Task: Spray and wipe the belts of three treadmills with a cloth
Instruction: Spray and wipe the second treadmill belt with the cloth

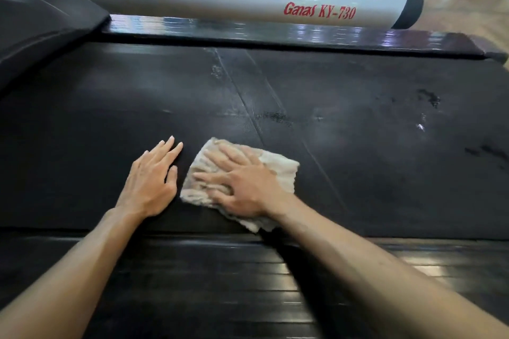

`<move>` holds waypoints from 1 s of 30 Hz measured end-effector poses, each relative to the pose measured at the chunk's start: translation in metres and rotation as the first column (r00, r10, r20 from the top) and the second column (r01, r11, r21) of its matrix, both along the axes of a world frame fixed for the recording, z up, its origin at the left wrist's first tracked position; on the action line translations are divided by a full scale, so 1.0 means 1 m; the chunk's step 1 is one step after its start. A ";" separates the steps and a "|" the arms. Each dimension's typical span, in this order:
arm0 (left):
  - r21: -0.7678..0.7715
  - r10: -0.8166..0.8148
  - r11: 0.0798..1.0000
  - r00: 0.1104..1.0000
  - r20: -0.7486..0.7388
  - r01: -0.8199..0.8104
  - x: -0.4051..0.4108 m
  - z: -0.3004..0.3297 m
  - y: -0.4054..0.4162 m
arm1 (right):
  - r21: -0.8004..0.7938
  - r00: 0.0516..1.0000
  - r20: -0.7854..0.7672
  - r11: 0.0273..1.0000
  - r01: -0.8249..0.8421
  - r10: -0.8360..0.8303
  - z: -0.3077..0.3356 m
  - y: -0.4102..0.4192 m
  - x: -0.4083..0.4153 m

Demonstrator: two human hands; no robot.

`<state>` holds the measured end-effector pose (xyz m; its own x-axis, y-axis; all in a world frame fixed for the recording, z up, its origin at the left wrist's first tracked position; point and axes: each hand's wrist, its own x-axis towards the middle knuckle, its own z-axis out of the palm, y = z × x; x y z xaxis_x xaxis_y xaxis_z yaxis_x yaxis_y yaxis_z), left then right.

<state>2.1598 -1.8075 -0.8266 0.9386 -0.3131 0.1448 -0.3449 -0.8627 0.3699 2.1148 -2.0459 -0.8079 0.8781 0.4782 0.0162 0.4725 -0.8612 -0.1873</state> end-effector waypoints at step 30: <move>-0.087 0.098 0.991 0.994 -0.048 -0.102 0.093 0.018 -0.072 | 0.066 0.977 -0.058 0.975 0.211 -0.207 -0.003 -0.106 0.064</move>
<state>2.2527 -1.8795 -0.8086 0.9706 -0.2050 0.1261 -0.2403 -0.8550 0.4596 2.1787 -2.1524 -0.8111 0.9591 0.2831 -0.0032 0.2717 -0.9236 -0.2706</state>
